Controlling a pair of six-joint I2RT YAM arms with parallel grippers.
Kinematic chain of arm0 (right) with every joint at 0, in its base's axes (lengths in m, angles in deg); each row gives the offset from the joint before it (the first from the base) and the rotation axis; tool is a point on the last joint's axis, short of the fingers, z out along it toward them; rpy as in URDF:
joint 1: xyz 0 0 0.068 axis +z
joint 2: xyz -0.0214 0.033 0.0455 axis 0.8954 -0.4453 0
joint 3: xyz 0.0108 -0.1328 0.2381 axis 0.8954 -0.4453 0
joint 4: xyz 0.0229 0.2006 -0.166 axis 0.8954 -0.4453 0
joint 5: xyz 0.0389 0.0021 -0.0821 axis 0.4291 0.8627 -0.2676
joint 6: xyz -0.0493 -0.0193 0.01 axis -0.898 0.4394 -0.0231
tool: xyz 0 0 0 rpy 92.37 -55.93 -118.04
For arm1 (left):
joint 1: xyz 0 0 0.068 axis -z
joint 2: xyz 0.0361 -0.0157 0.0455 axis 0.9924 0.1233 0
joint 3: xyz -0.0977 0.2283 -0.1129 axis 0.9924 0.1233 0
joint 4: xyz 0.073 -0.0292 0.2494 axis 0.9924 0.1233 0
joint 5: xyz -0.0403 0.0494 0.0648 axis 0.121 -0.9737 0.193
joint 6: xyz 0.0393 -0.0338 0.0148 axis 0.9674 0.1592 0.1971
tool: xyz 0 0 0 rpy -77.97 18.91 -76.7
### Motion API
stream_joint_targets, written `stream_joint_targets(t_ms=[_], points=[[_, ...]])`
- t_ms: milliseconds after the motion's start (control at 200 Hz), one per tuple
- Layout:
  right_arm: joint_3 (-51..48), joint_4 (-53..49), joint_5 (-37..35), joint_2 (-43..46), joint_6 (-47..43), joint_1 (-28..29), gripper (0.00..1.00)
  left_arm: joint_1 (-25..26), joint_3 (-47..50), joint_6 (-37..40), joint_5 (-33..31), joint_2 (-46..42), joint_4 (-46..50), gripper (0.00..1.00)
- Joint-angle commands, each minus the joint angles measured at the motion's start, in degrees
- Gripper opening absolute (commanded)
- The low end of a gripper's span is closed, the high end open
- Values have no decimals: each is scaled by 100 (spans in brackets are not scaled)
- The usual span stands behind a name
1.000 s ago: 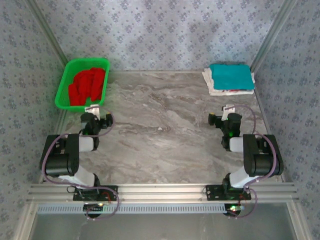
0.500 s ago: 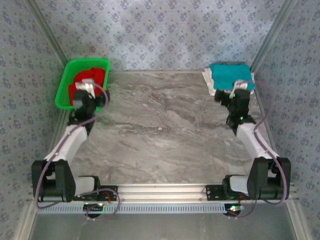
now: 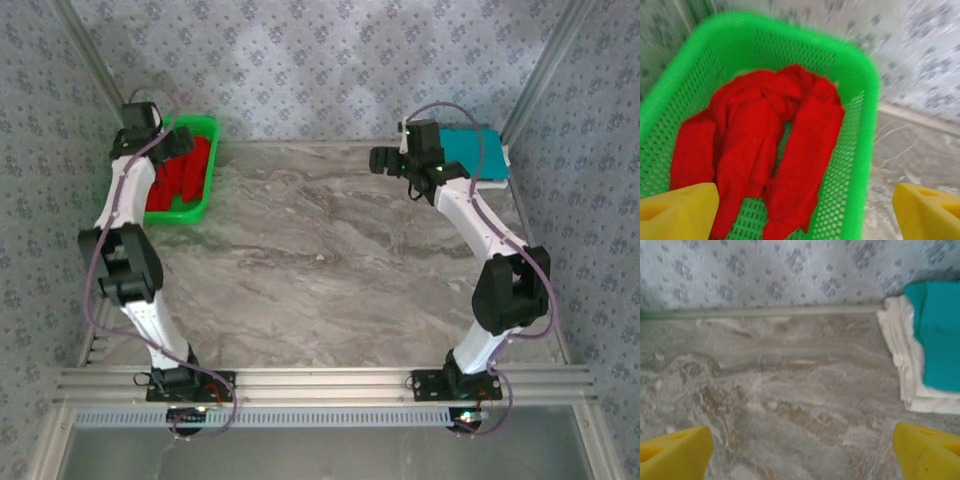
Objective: Fold and stack the t-shirts
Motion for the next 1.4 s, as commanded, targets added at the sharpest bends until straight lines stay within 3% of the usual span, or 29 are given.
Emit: stream_joint_targets(t_ms=[0, 130, 355, 625, 780, 844, 889, 989, 1109, 1189, 1394], points=[[193, -324, 123, 83, -99, 107, 93, -63, -867, 79, 194, 616, 709, 91], [-233, -146, 176, 425, -196, 199, 93, -94, -2059, 158, 109, 1668, 1256, 92], [-918, -48, -23, 1025, -321, 209, 94, -226, -4414, -53, 509, 3480, 2442, 88], [-1341, 325, 35, 1565, -509, 201, 94, -465, -4632, -525, 858, 4050, 2051, 84], [-1445, 543, 88, 1761, -575, 209, 94, -509, -4645, -531, 981, 4222, 1902, 68], [-1433, 566, 107, 1771, -588, 205, 94, -519, -4657, -572, 1117, 4273, 1799, 54], [-1433, 568, 110, 1770, -597, 209, 94, -532, -4649, -621, 1181, 4294, 1752, 50], [-1415, 551, 141, 1774, -580, 210, 94, -539, -4678, -658, 1240, 4288, 1663, 25], [-1421, 551, 121, 1804, -570, 217, 95, -537, -4940, -708, 1358, 4160, 1797, 8], [-1423, 570, 106, 1831, -579, 213, 96, -528, -5022, -715, 1414, 3855, 1845, 0], [-1441, 810, 132, 1833, -544, 207, 96, -486, -5025, -784, 1181, 2663, 1756, 0]])
